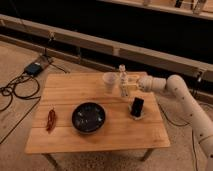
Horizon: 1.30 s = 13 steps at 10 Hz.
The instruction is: Stand the bottle upright
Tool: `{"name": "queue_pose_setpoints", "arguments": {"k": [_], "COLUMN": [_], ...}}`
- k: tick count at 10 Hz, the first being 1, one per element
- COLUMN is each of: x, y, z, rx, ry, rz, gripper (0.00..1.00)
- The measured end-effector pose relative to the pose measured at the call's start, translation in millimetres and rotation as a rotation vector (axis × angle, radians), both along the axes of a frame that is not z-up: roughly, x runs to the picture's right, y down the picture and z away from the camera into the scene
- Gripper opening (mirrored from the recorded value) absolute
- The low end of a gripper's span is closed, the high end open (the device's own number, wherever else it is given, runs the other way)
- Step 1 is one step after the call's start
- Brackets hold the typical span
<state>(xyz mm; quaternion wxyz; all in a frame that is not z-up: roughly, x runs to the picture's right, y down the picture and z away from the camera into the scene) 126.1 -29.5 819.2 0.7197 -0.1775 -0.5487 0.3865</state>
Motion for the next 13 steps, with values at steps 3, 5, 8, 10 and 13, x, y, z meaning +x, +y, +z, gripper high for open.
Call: {"name": "queue_pose_setpoints", "arguments": {"k": [3, 5, 8, 10, 13], "x": [6.4, 11.1, 21.3, 18.8, 18.8], "y": [10.6, 15.5, 18.3, 18.9, 19.2], "z": [29.7, 49.1, 67.1, 67.4, 66.9], "rx": [0.004, -0.003, -0.016, -0.018, -0.018], "ry": [0.005, 0.022, 0.05, 0.046, 0.045], "rz": [0.012, 0.02, 0.039, 0.036, 0.035], "gripper": [0.0, 0.0, 0.0, 0.0, 0.0]}}
